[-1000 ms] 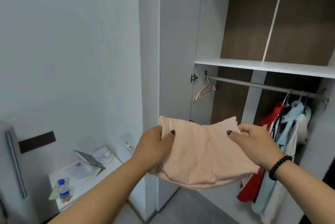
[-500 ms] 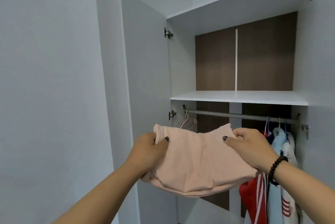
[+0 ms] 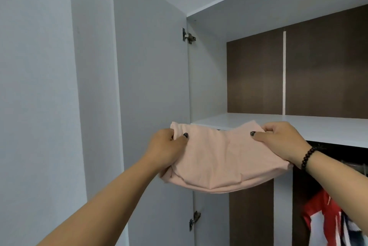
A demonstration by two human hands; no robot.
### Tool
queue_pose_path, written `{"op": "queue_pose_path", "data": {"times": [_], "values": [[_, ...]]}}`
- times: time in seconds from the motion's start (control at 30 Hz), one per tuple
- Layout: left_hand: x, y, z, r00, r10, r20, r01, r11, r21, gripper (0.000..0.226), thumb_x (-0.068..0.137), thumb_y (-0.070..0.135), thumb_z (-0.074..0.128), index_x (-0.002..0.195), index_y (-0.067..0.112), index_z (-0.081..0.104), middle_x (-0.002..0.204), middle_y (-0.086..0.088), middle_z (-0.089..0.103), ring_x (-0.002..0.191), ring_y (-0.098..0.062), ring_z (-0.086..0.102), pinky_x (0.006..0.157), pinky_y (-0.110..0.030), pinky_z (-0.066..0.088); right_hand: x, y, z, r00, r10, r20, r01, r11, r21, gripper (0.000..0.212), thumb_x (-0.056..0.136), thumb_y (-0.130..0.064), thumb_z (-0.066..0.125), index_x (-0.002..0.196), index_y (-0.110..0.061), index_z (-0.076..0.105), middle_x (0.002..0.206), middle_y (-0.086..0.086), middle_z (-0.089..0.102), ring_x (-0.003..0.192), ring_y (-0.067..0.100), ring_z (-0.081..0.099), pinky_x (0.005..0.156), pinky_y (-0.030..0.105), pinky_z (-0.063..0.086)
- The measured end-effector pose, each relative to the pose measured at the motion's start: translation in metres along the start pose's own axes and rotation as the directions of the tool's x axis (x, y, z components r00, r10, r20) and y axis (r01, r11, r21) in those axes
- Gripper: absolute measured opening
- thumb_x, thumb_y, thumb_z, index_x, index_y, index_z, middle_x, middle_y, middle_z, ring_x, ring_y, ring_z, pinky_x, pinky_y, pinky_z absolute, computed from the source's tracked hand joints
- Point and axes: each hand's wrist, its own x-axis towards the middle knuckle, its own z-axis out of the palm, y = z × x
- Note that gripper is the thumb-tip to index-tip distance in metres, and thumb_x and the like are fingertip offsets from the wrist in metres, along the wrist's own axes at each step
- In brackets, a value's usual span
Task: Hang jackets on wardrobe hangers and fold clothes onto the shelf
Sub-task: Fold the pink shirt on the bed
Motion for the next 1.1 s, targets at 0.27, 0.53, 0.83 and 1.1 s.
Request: {"op": "queue_pose_path", "data": {"times": [0.27, 0.53, 0.83, 1.1], "values": [[0.099, -0.051, 0.036, 0.991, -0.079, 0.109, 0.091, 0.989, -0.112, 0.031, 0.093, 0.025, 0.055, 0.067, 0.011, 0.046, 0.07, -0.005, 0.048, 0.064, -0.019, 0.044, 0.057, -0.028, 0.032, 0.114, 0.027, 0.052, 0.999, -0.02, 0.025, 0.025, 0.974, -0.224, 0.03, 0.092, -0.033, 0.057, 0.083, -0.007, 0.068, 0.084, 0.011, 0.068, 0.079, 0.024, 0.06, 0.063, 0.031, 0.042], [0.197, -0.062, 0.092, 0.973, -0.094, 0.212, 0.148, 0.956, -0.255, 0.024, 0.091, 0.019, 0.054, 0.069, 0.009, 0.057, 0.071, -0.006, 0.057, 0.067, -0.023, 0.052, 0.063, -0.03, 0.044, 0.223, 0.051, 0.059, 0.999, -0.026, -0.029, 0.009, 0.873, -0.487, 0.026, 0.096, -0.031, 0.051, 0.079, -0.013, 0.057, 0.083, 0.006, 0.059, 0.077, 0.022, 0.052, 0.063, 0.03, 0.034], [0.285, -0.066, 0.174, 0.956, -0.137, 0.261, 0.237, 0.882, -0.408, 0.019, 0.092, 0.02, 0.061, 0.09, 0.002, 0.068, 0.084, -0.013, 0.069, 0.07, -0.023, 0.068, 0.057, -0.03, 0.059, 0.377, 0.105, 0.072, 1.0, -0.006, 0.023, 0.02, 0.736, -0.677, 0.021, 0.095, -0.033, 0.051, 0.083, -0.016, 0.054, 0.107, 0.011, 0.062, 0.099, 0.032, 0.056, 0.086, 0.037, 0.048], [0.335, -0.072, 0.214, 0.959, -0.209, 0.192, 0.265, 0.903, -0.337, 0.037, 0.092, 0.021, 0.063, 0.093, -0.016, 0.061, 0.073, -0.021, 0.071, 0.054, -0.018, 0.067, 0.055, -0.026, 0.059, 0.486, 0.143, 0.111, 0.971, -0.011, 0.24, 0.179, 0.7, -0.692, 0.022, 0.094, -0.036, 0.053, 0.084, -0.017, 0.056, 0.111, 0.011, 0.062, 0.098, 0.029, 0.056, 0.081, 0.031, 0.045]]}}
